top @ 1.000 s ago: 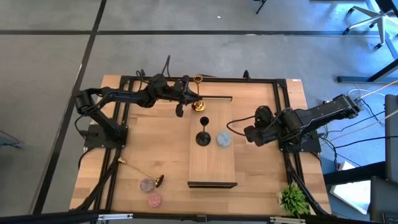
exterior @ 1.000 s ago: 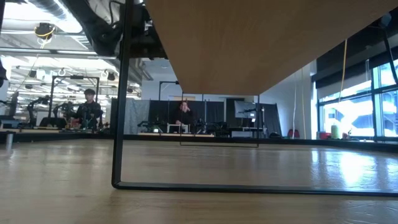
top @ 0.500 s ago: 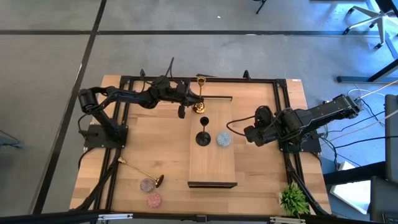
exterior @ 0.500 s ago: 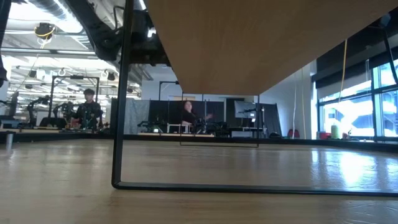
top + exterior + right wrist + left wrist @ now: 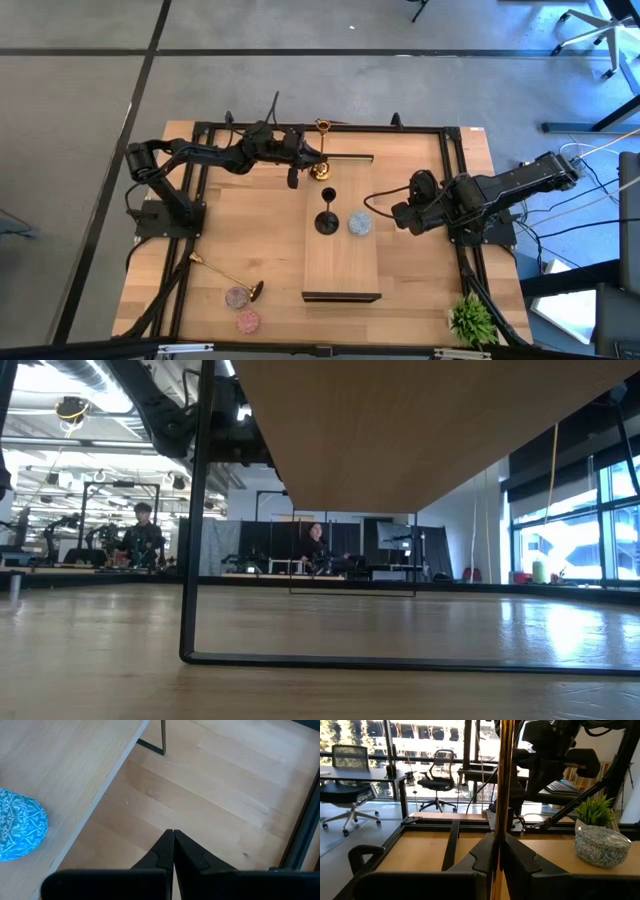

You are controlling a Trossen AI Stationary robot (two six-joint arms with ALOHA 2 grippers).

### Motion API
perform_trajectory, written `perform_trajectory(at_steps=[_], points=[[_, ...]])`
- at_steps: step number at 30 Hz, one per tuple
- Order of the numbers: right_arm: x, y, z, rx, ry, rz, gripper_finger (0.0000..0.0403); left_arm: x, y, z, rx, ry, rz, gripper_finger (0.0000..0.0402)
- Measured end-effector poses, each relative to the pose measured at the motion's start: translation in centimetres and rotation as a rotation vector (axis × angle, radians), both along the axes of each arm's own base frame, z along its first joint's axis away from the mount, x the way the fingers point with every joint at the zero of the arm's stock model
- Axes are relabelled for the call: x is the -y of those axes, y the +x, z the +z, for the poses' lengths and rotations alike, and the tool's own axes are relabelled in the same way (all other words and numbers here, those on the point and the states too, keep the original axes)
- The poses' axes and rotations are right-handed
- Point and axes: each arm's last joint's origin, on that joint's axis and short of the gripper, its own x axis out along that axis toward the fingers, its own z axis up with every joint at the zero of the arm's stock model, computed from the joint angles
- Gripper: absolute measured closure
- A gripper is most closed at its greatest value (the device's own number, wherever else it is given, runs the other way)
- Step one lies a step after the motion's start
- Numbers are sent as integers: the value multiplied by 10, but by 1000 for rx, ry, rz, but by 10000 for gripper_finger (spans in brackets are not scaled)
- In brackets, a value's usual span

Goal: Pick & Place candle stick holders
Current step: Put the top golden candle holder on the shelf

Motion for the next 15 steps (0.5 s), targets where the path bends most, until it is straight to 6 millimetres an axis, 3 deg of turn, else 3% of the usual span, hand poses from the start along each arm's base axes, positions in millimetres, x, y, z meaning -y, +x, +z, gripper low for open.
perform_trajectory(at_steps=[15], points=[[0, 0, 0, 0, 1, 0, 393, 0, 0, 0, 0, -28, 2, 365]])
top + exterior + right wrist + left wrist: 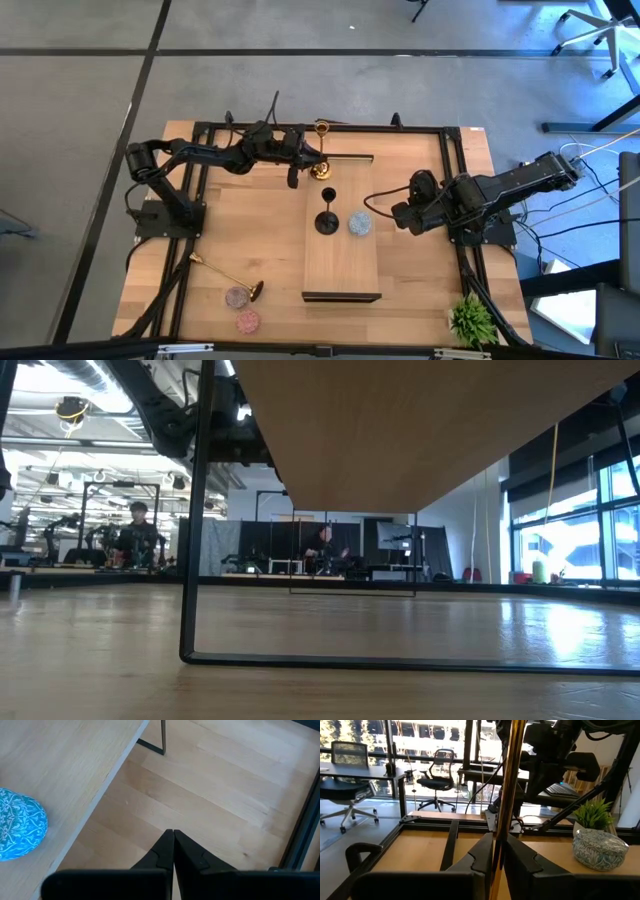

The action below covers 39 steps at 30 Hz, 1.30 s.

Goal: Pick & Place candle stick holders
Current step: Put the top golden candle holder on the shelf

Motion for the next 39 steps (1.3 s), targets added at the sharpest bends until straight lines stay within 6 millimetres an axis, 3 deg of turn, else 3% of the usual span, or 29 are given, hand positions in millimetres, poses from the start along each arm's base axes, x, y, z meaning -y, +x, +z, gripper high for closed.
perform_trajectory(at_steps=[26, 39], points=[[0, 0, 0, -1, 2, 0, 393, 1, 0, 0, -7, -173, -8, 361], [0, 0, 0, -2, 2, 1, 393, 1, 0, 0, -13, -212, -7, 323]])
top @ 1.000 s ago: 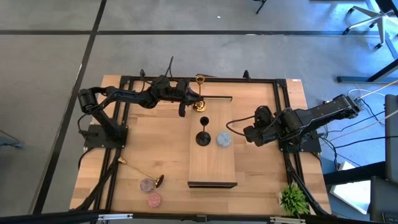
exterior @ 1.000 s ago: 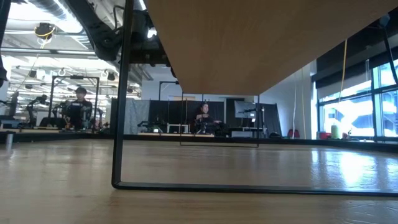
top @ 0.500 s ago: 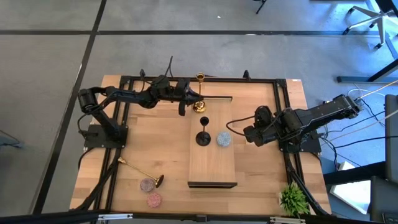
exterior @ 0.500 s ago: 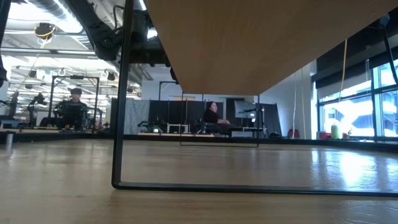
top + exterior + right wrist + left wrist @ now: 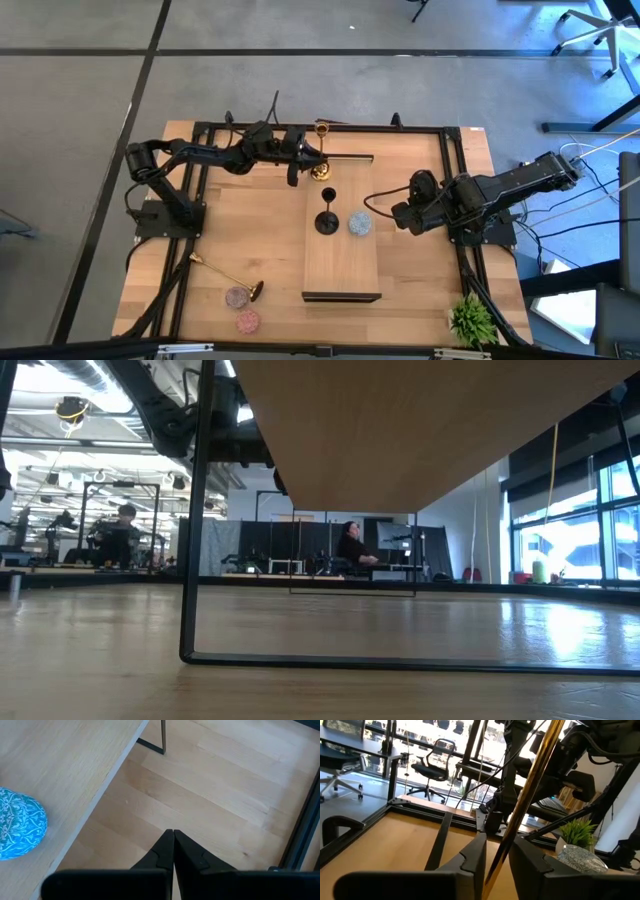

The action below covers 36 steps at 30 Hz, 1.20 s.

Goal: Pick & Place candle stick holders
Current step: Put the top golden candle holder on the shelf, then put the red brown scented candle on the shelf

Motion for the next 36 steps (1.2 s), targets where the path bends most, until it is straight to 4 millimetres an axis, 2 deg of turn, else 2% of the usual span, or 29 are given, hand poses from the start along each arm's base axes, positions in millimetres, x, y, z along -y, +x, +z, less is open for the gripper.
perform_trajectory(at_steps=[15, 26, 31, 36], points=[[0, -1, 0, -8, -3, 0, 393, 8, 4, 0, -1, -22, -24, 233], [0, -1, 0, -7, -4, 0, 393, 1, 0, -1, -7, -28, 1, 146], [0, -1, 0, -7, -4, 0, 393, -10, -8, 2, 3, 95, -12, 135], [0, -1, 0, -7, -5, 0, 393, -24, -25, 18, 26, 169, 50, 135]])
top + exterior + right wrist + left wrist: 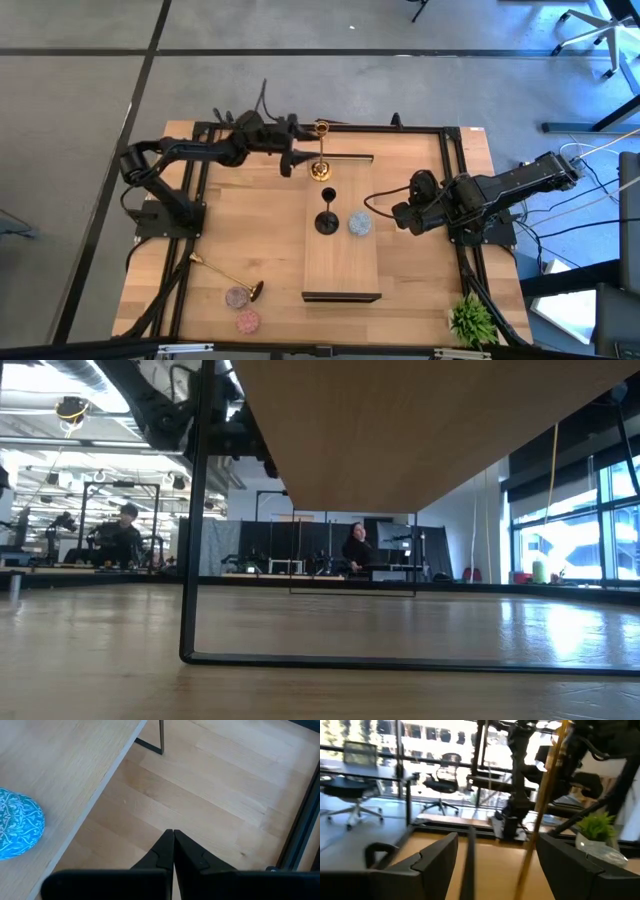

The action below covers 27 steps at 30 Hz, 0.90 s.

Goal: Pick & Place candle stick holders
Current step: Put the red brown scented candle on the shelf

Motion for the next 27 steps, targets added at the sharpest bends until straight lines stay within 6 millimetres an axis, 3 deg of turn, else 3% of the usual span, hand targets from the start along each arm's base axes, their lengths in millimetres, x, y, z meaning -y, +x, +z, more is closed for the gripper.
perform_trajectory(at_steps=[6, 11, 19, 27], points=[[0, 0, 0, 0, 0, 0, 393, -17, -32, 5, -152, -144, 107, 135], [0, 0, 0, 0, 0, 0, 393, -17, -54, 2, -302, -280, 158, 135], [0, 0, 0, -17, 6, 27, 393, 5, -67, -7, -513, -385, 107, 135], [-1, 0, -1, -44, 30, 63, 393, 35, -62, -16, -646, -564, -97, 135]])
